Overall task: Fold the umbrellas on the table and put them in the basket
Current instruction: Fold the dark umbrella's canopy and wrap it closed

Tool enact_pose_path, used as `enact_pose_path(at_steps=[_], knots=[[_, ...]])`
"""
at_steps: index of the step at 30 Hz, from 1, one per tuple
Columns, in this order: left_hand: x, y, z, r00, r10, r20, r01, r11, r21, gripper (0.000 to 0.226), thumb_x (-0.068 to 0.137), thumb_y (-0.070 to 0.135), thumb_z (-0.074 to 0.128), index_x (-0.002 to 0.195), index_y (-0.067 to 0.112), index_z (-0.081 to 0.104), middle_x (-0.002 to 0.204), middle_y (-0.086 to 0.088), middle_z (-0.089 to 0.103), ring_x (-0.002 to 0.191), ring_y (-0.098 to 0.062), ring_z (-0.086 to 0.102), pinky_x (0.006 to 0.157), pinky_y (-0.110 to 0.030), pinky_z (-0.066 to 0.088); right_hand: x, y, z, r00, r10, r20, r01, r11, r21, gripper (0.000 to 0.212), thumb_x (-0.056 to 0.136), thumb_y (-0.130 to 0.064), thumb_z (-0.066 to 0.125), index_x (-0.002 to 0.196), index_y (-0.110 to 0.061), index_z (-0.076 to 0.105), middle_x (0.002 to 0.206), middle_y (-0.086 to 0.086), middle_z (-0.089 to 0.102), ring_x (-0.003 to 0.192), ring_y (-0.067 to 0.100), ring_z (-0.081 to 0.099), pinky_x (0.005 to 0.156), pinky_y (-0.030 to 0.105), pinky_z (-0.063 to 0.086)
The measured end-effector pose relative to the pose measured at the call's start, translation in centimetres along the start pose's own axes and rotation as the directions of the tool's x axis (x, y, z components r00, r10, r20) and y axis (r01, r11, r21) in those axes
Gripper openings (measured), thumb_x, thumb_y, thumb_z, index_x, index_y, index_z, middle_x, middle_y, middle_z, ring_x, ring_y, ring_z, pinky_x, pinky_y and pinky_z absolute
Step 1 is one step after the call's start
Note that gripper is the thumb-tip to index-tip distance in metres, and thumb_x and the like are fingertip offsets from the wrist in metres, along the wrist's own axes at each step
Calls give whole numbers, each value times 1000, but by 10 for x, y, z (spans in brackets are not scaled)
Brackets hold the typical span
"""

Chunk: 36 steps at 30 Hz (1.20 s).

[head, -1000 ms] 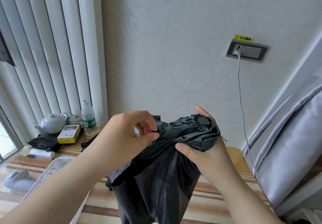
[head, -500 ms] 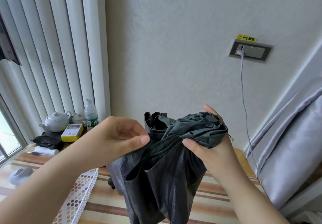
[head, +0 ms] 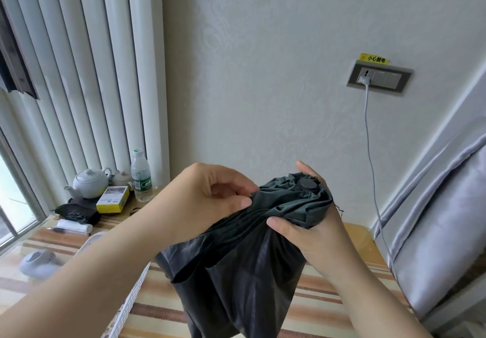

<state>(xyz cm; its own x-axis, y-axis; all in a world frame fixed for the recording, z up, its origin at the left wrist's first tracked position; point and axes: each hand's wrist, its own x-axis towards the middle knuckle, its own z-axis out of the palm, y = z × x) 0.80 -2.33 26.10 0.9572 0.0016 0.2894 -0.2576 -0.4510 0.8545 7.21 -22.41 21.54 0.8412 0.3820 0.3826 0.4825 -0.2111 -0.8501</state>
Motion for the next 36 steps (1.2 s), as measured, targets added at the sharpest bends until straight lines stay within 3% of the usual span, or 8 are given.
enact_pose_path(at_steps=[8,11,13,17,20,24,28,36], knots=[[-7,-1,9,991,131,39,-135,982,131,16,79,23,67,85,37,69,82,11,63,75,-10,64,76,-23,52,-1,0,0,1000,9,-27,-9,1000,-16,91,66,-12,86,128,-50,30,108,-34,60,105,-16,54,85,-1,37],[-11,-3,14,931,363,35,-347,853,390,23,85,15,57,95,27,73,85,16,56,70,-4,56,66,-10,44,1,1,3,998,19,-58,-20,1000,-23,89,65,-14,86,124,-51,30,103,-47,54,103,-21,52,82,-3,36],[-14,-7,19,885,461,63,-417,726,547,23,85,11,52,95,19,72,84,5,55,63,-5,53,56,-17,47,1,2,5,997,31,-66,-33,999,-33,91,65,-17,87,123,-55,27,101,-51,51,101,-25,50,81,-4,36],[-21,-18,34,885,462,62,-357,588,726,21,66,-2,74,79,13,69,74,-3,50,54,-19,50,41,-30,46,2,6,8,997,53,-56,-58,994,-89,94,64,-22,88,120,-62,23,102,-52,50,101,-25,50,81,-3,37],[-24,-20,32,916,388,100,-362,697,619,12,82,15,59,83,20,70,75,3,51,58,-8,49,53,-13,43,1,8,9,998,66,-11,-66,991,-119,96,65,-21,88,122,-62,22,103,-46,54,101,-21,53,82,0,39],[-12,-13,12,997,-3,82,-14,978,209,33,88,9,64,98,40,69,85,13,66,78,0,62,76,-8,46,-1,5,4,996,70,54,-66,996,-66,91,67,-15,87,126,-54,30,104,-46,54,102,-22,52,80,-4,35],[-4,-14,-5,979,-67,193,84,994,-77,36,85,-5,63,93,30,70,83,10,72,76,-4,66,74,-15,51,0,8,4,992,73,101,-73,997,-6,87,68,-16,85,129,-49,34,112,-33,60,110,-11,55,88,1,39],[2,-10,-10,947,-133,294,166,982,-90,12,90,12,63,86,21,70,64,-12,64,52,-20,49,51,-22,39,1,8,4,983,62,171,-73,996,59,90,57,-40,83,132,-46,36,119,-21,63,116,0,58,95,14,44]])
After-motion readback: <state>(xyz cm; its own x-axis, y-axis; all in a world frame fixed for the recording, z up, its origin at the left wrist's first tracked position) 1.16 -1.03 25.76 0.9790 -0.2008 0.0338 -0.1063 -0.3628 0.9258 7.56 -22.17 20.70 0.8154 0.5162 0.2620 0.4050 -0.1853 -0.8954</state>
